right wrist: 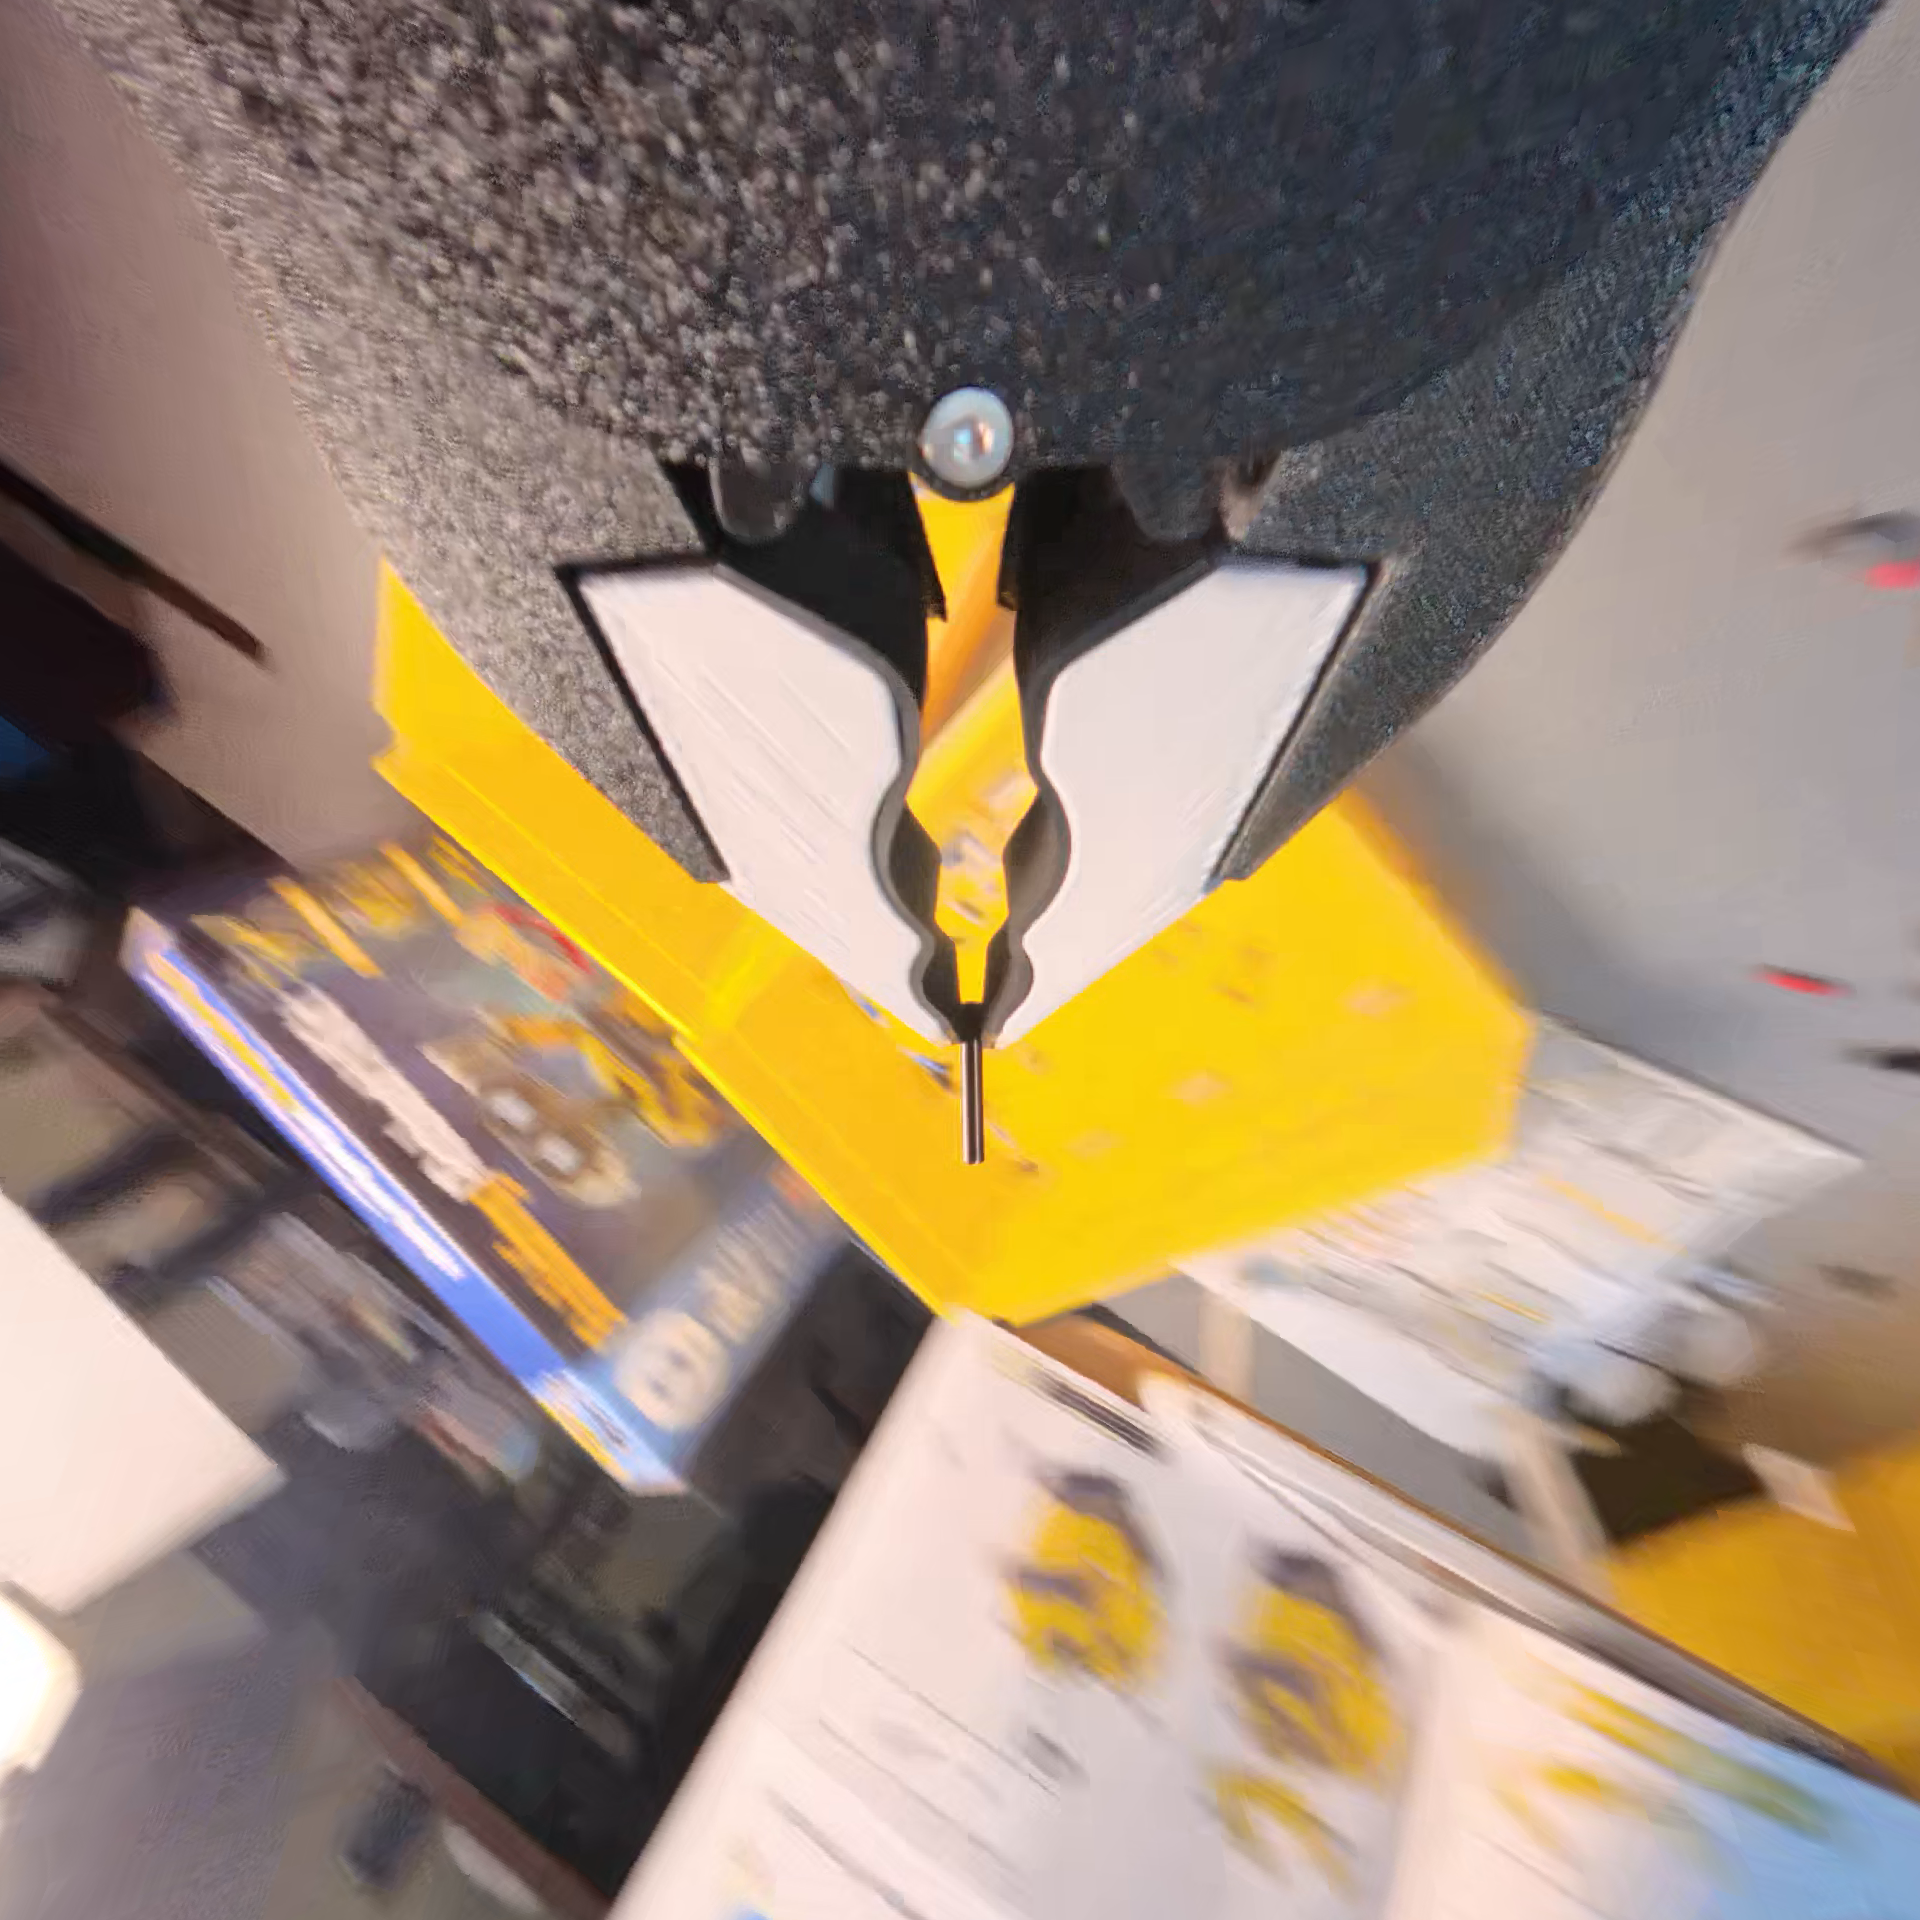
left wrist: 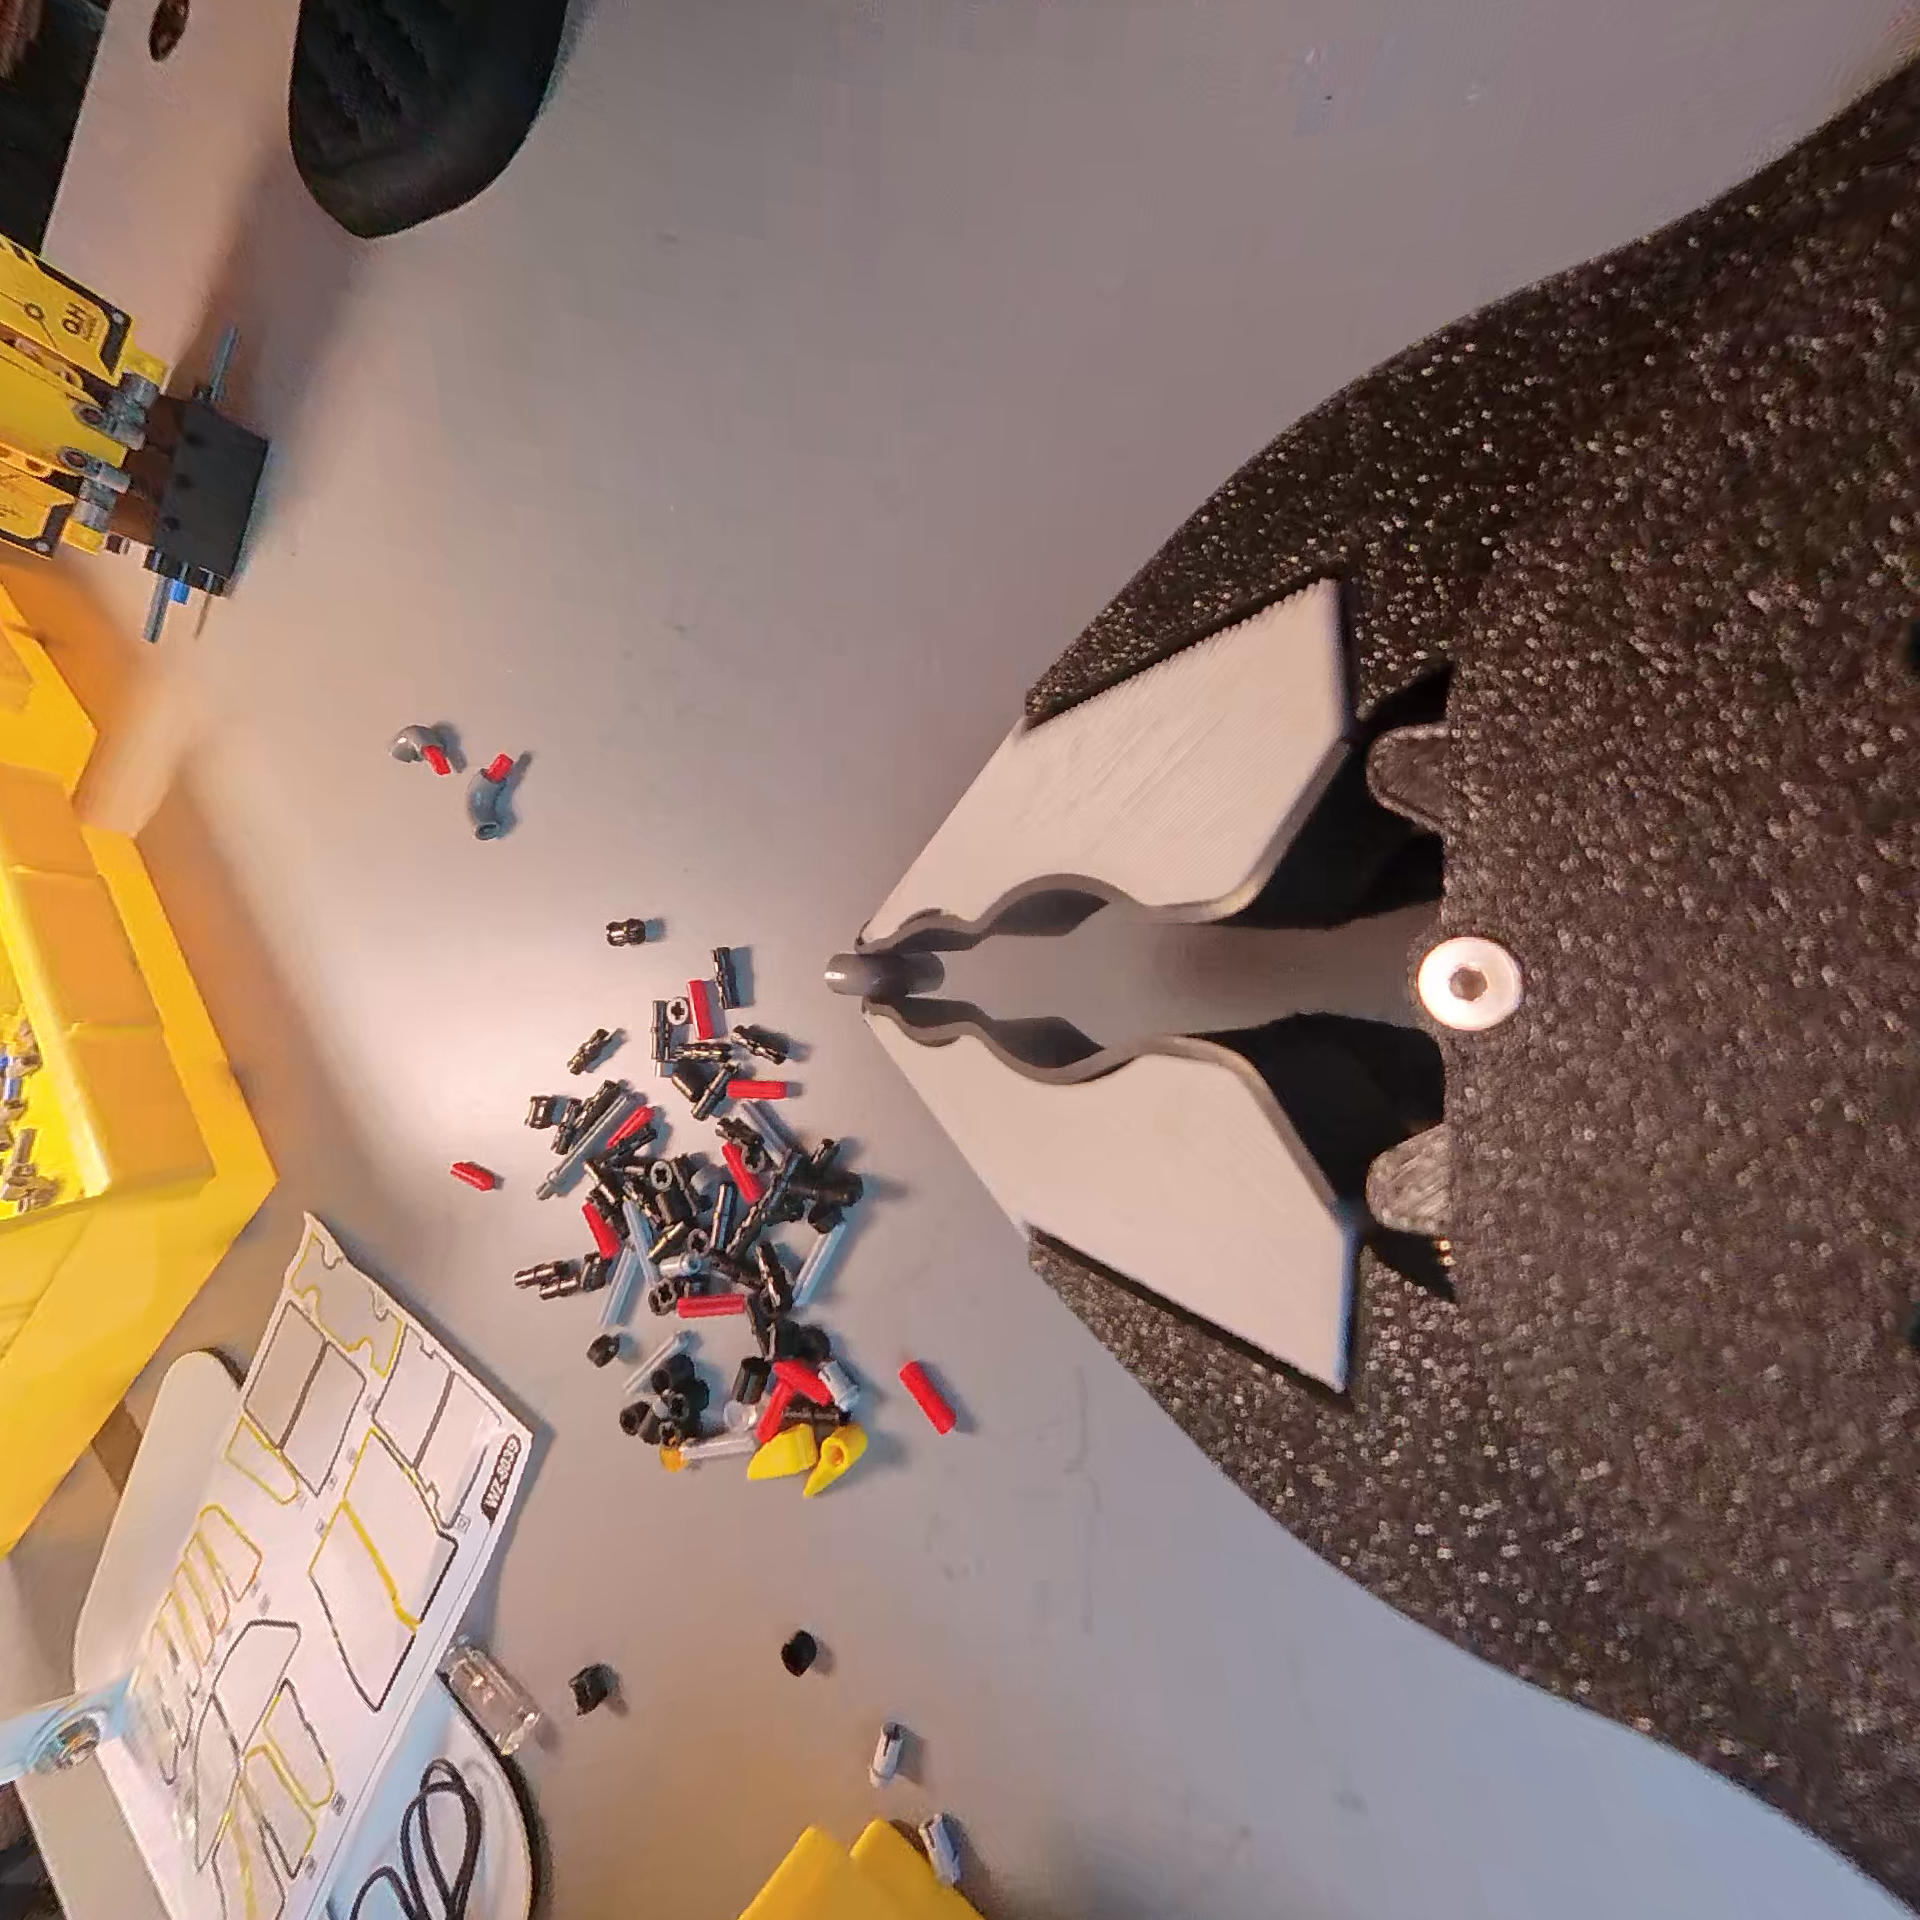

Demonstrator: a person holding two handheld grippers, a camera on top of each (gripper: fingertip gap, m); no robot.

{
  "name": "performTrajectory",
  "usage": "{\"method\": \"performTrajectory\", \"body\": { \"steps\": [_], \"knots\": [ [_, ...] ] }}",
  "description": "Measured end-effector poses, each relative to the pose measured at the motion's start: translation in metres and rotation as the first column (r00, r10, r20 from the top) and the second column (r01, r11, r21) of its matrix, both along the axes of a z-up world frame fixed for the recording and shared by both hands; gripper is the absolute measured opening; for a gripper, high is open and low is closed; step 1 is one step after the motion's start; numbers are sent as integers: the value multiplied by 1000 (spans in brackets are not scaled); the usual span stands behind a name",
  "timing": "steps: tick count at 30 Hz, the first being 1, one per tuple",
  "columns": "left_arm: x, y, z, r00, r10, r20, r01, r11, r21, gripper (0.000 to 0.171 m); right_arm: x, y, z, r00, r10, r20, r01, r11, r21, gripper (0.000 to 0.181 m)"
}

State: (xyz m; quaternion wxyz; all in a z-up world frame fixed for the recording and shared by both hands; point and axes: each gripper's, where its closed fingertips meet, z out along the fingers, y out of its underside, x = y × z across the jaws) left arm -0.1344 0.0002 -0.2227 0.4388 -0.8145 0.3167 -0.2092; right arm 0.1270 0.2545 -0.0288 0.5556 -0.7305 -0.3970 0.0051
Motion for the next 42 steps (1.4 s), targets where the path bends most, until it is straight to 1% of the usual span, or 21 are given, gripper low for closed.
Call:
{"method": "performTrajectory", "body": {
  "steps": [1, 2, 5, 7, 8, 10, 12, 14, 16, 17, 18, 20, 22, 23, 25, 27, 28, 31, 36, 39, 42],
  "knots": [
    [1, 0, 0, 1000, -3, -2, 3, 1000, 5, 8, 44, 24, -5, 991, -129, 48, 129, 992, 2, 2],
    [1, 0, 1, 1000, -5, -6, 5, 1000, 10, 8, 83, 43, -17, 973, -219, 78, 221, 975, -20, 2],
    [3, 1, 2, 1000, -3, -21, 3, 999, 35, 8, 163, 83, -69, 926, -368, 82, 375, 919, -121, 2],
    [2, 2, 4, 999, 8, -37, -6, 998, 59, 8, 187, 95, -96, 919, -384, 91, 394, 909, -134, 2],
    [2, 3, 5, 999, 16, -45, -12, 997, 74, 8, 194, 98, -103, 915, -395, 86, 403, 906, -125, 3],
    [0, 4, 8, 998, 34, -53, -28, 994, 101, 8, 194, 99, -106, 918, -394, 47, 397, 909, -131, 18],
    [-1, 6, 13, 997, 52, -51, -45, 991, 124, 8, 176, 93, -83, 933, -360, -25, 357, 931, -76, 22],
    [-4, 9, 18, 996, 71, -50, -63, 986, 152, 8, 132, 72, -50, 968, -239, -76, 240, 971, -3, 22],
    [-5, 12, 20, 996, 86, -39, -79, 984, 160, 8, 59, 33, -32, 993, -18, -117, 15, 1000, -25, 22],
    [-5, 14, 20, 995, 90, -31, -84, 984, 155, 8, 17, 7, -31, 986, 113, -121, -122, 990, -69, 21],
    [-5, 15, 19, 996, 91, -23, -87, 985, 148, 8, -23, -20, -38, 965, 239, -109, -252, 960, -126, 20],
    [-5, 16, 16, 995, 93, -21, -89, 987, 137, 8, -90, -70, -64, 899, 432, -69, -435, 867, -243, 13],
    [-5, 16, 12, 995, 95, -29, -91, 988, 128, 8, -139, -104, -104, 834, 552, -12, -516, 771, -374, 13],
    [-6, 15, 11, 995, 97, -33, -92, 988, 125, 8, -158, -113, -125, 811, 585, 15, -526, 739, -421, 13],
    [-7, 14, 9, 994, 98, -42, -92, 988, 123, 8, -187, -123, -167, 805, 594, 18, -489, 680, -546, 10],
    [-7, 12, 7, 994, 94, -55, -87, 988, 124, 8, -208, -130, -196, 838, 540, -78, -438, 581, -687, 11],
    [-6, 12, 7, 994, 89, -61, -81, 989, 127, 8, -215, -129, -204, 855, 508, -107, -421, 557, -716, 11],
    [-2, 9, 7, 995, 62, -77, -51, 990, 134, 8, -225, -122, -210, 887, 442, -135, -385, 546, -744, 12],
    [6, 4, 4, 995, 1, -103, 12, 991, 132, 8, -228, -125, -218, 903, 417, -106, -333, 523, -785, 13],
    [9, 2, 5, 995, -14, -100, 27, 991, 129, 8, -228, -125, -226, 912, 407, -56, -291, 545, -787, 11],
    [9, 0, 8, 996, -18, -92, 30, 991, 133, 8, -228, -124, -226, 915, 402, -28, -270, 559, -784, 11]
  ]
}}
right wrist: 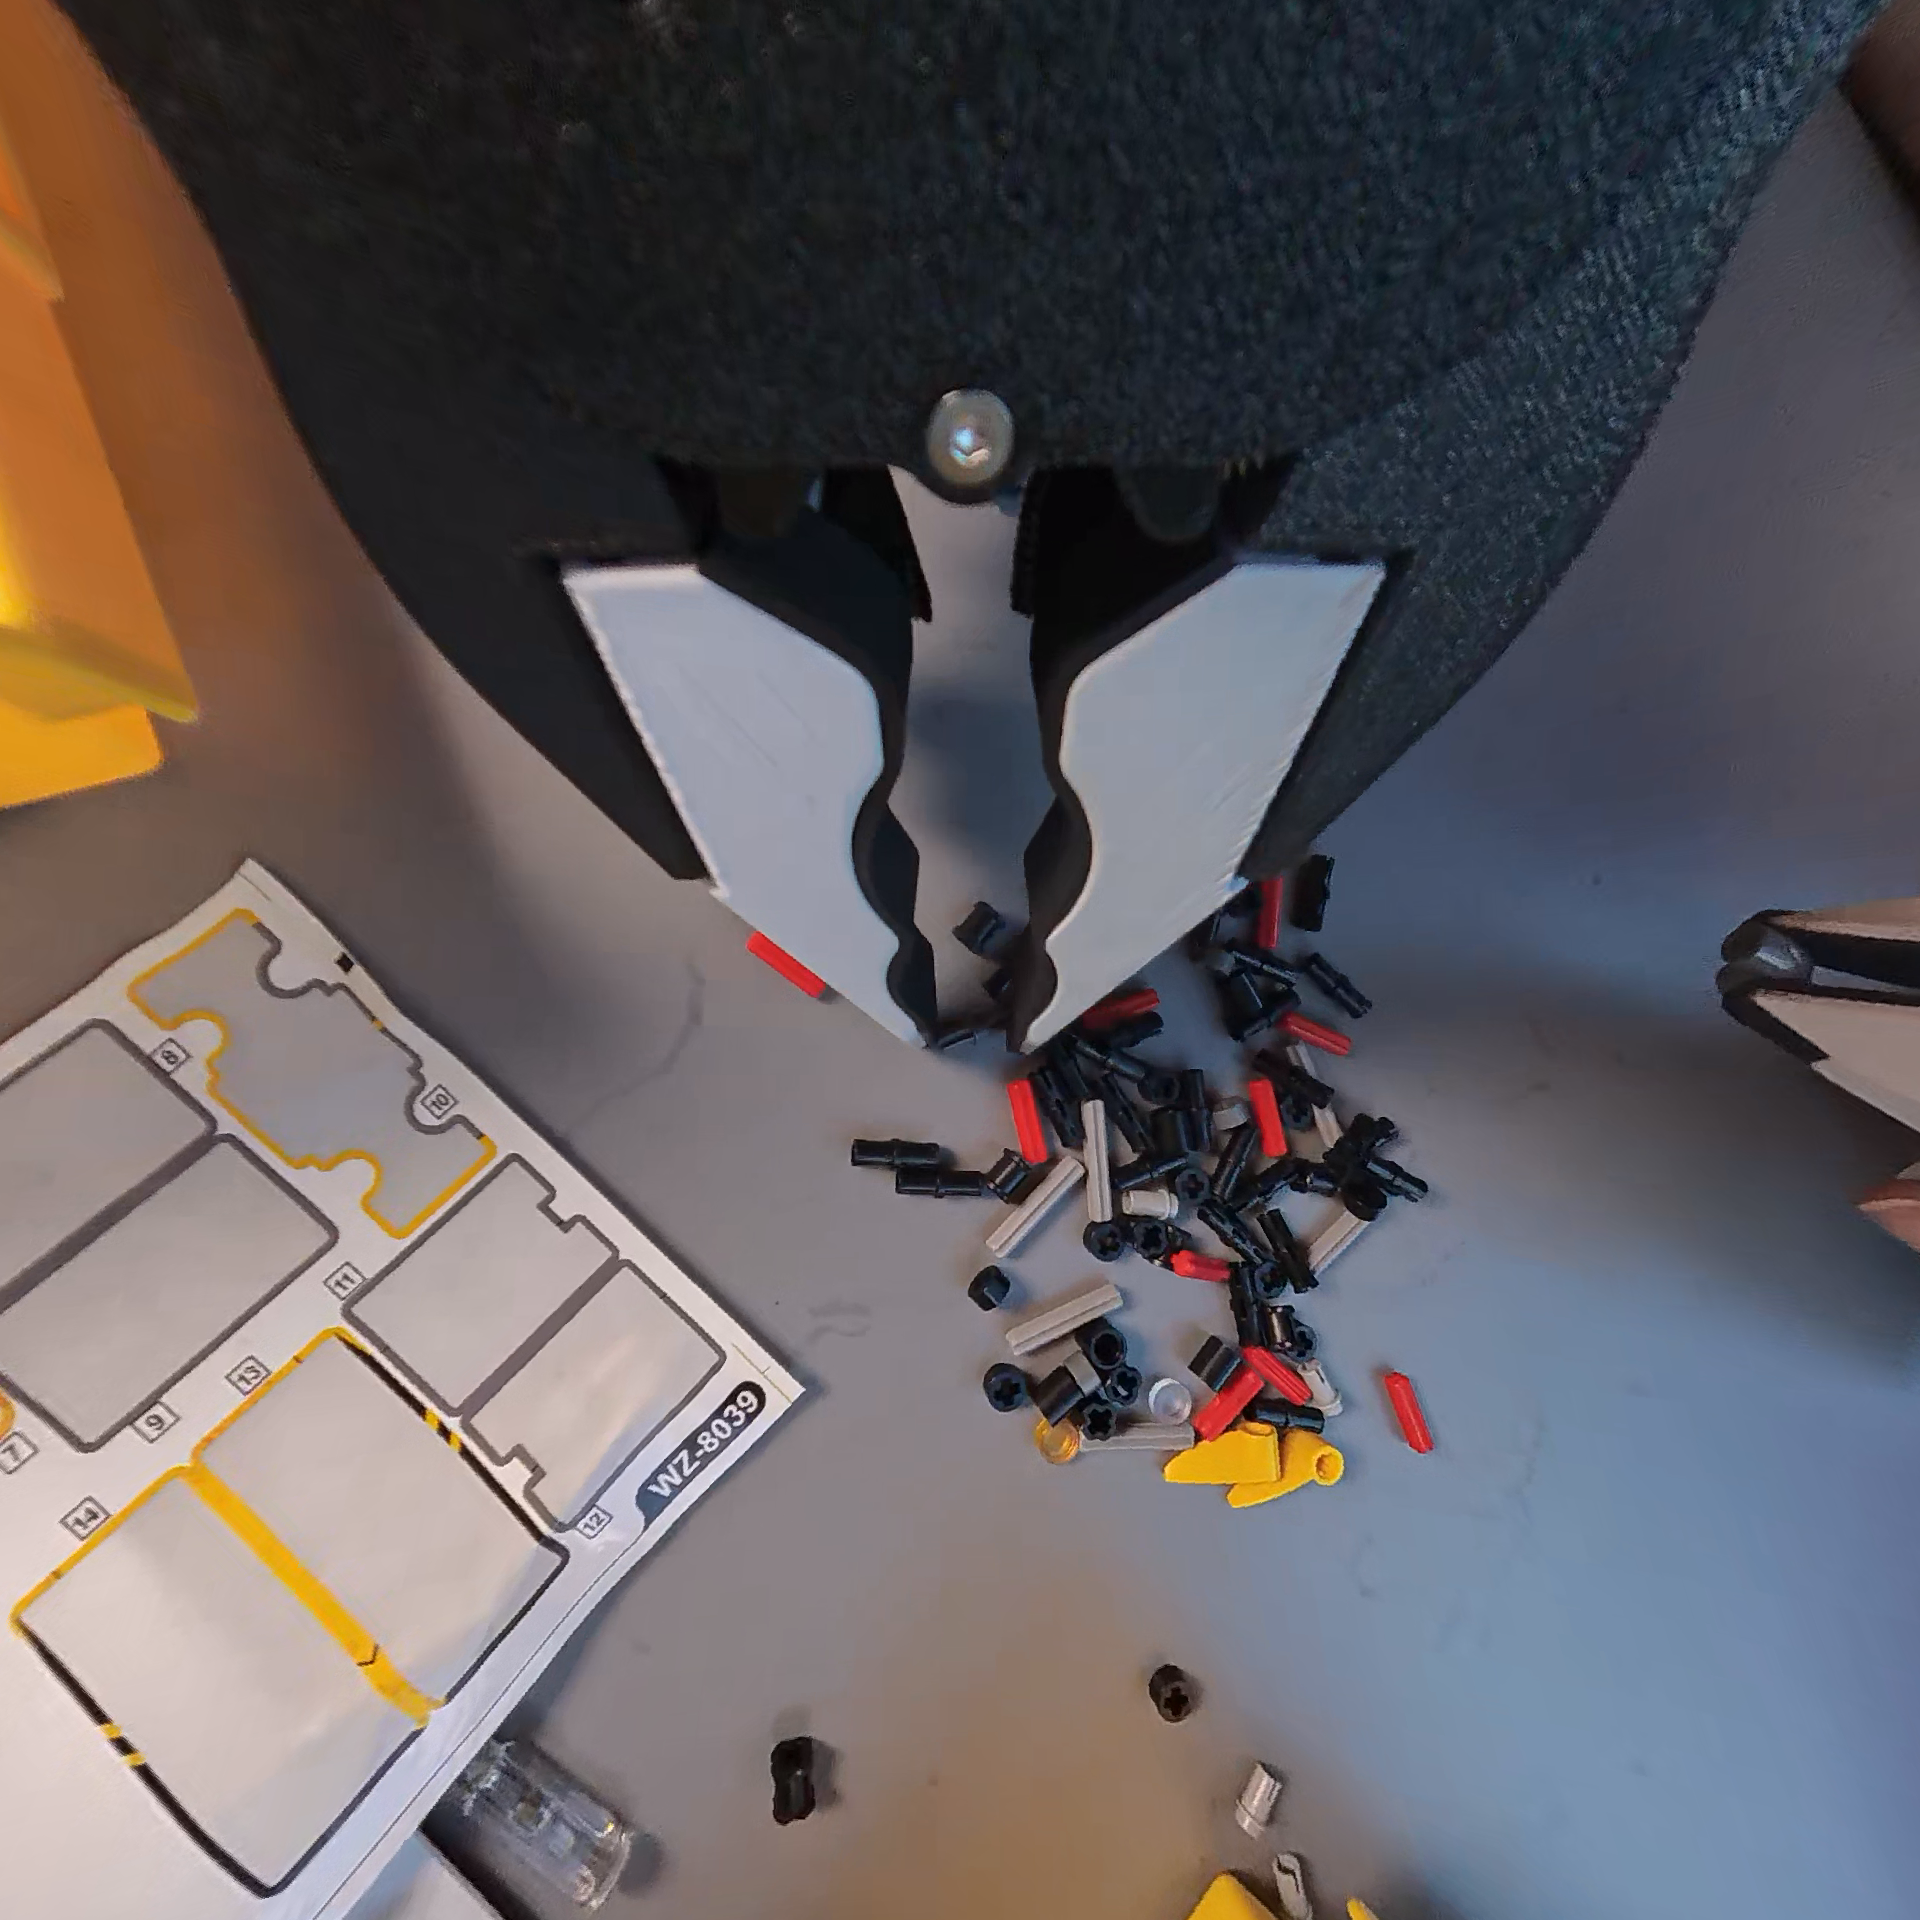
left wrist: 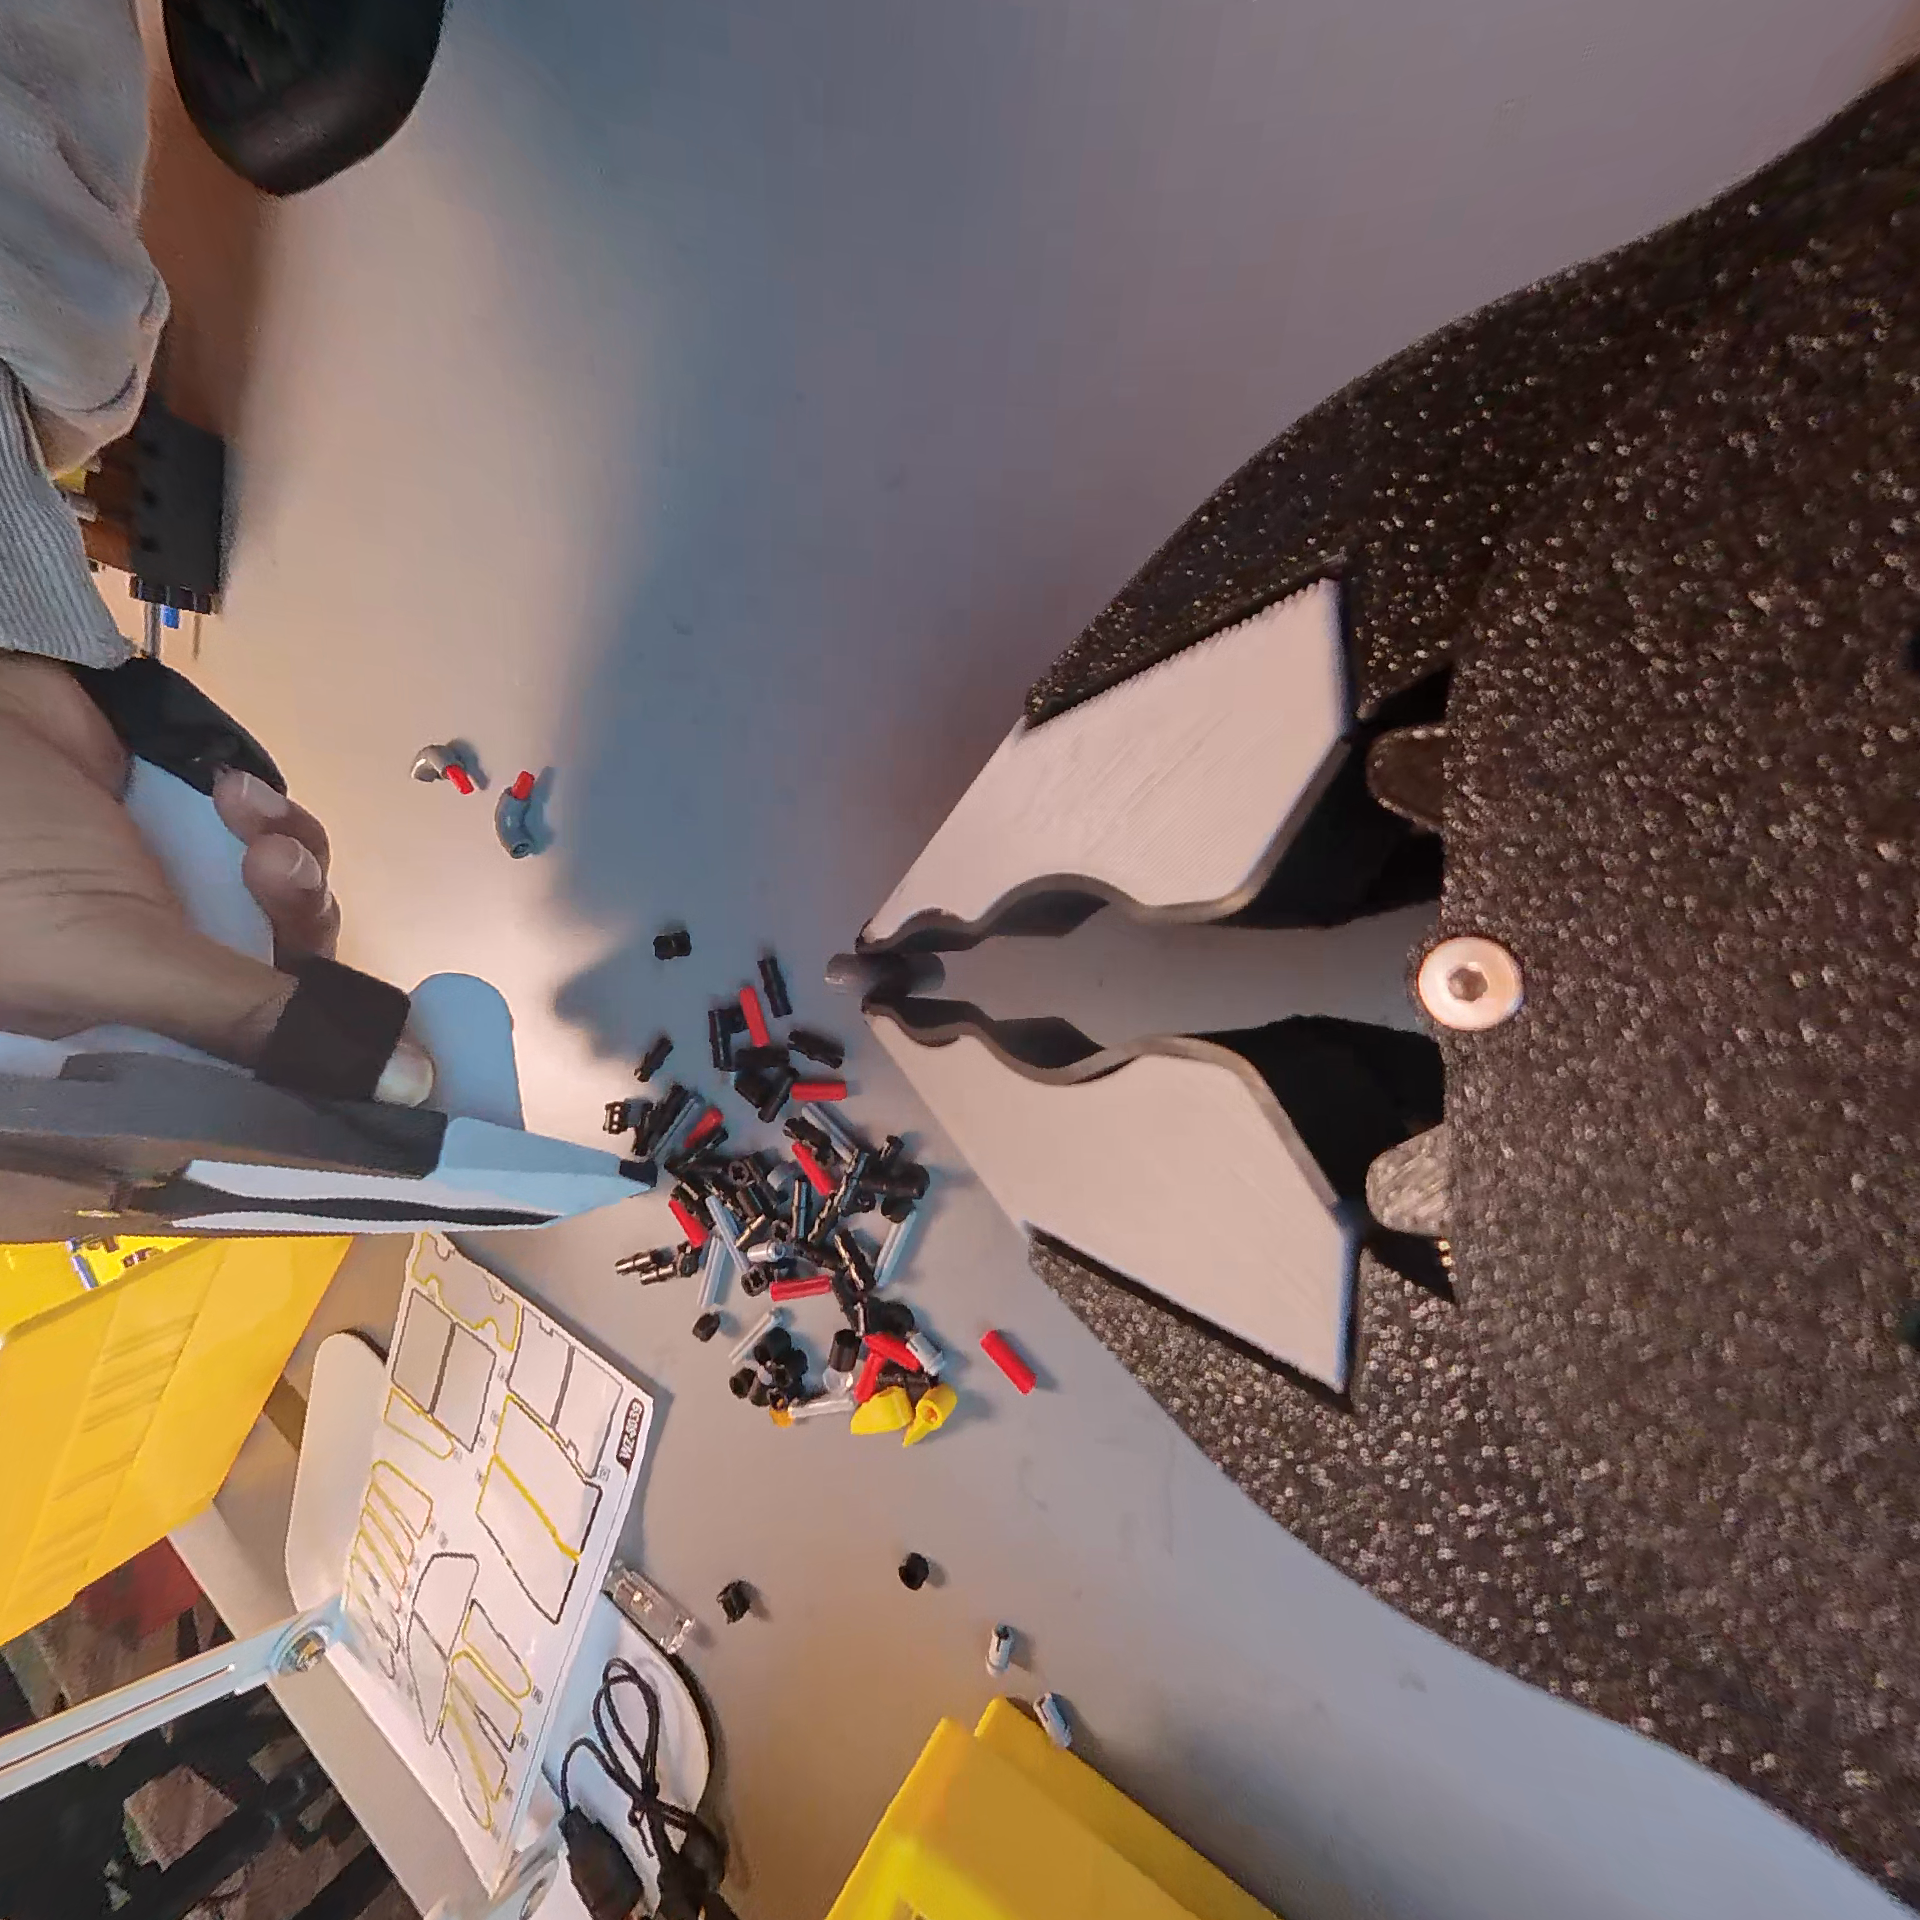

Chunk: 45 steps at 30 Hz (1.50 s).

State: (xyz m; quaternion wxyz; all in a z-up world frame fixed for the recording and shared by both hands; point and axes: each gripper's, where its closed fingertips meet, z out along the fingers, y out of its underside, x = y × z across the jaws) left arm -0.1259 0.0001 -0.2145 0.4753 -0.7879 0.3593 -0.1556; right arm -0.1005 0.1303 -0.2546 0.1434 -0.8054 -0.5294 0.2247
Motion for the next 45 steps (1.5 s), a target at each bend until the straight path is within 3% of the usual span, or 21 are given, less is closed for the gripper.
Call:
{"method": "performTrajectory", "body": {
  "steps": [10, 15, 18, 22, 26, 30, 33, 37, 41, 45],
  "knots": [
    [0, -1, 0, 1000, -4, 0, 4, 1000, -9, 8, 0, 2, -2, 995, 13, 102, -30, 985, 168, 4],
    [-2, -1, 1, 1000, 4, -1, -4, 1000, -4, 8, -8, 1, 13, 999, -24, -40, 30, 990, 135, 1],
    [-2, -1, 0, 1000, 6, 2, -6, 1000, -6, 8, -12, 7, 55, 972, -70, -225, 91, 992, 84, 2],
    [-2, -1, 0, 1000, 4, 0, -4, 1000, -4, 8, 8, 25, 142, 851, -117, -511, 160, 986, 41, 2],
    [-2, -1, 1, 1000, 6, -1, -6, 1000, 1, 8, 87, 76, 228, 720, -171, -673, 341, 931, 128, 2],
    [-2, -1, 0, 1000, 7, 7, -7, 1000, -8, 8, 187, 129, 260, 669, -273, -691, 526, 831, 181, 2],
    [-2, 0, -3, 1000, 12, 9, -12, 1000, -16, 8, 256, 163, 250, 672, -358, -649, 626, 742, 240, 2],
    [-3, 2, -9, 999, 32, -3, -32, 999, -29, 8, 318, 194, 204, 690, -468, -552, 679, 684, 268, 2],
    [-6, 6, -13, 997, 62, -40, -63, 998, -21, 8, 350, 214, 152, 711, -535, -457, 685, 674, 277, 2],
    [-8, 9, -16, 993, 79, -91, -78, 997, 10, 8, 359, 230, 119, 732, -547, -406, 670, 684, 287, 2]
  ]
}}
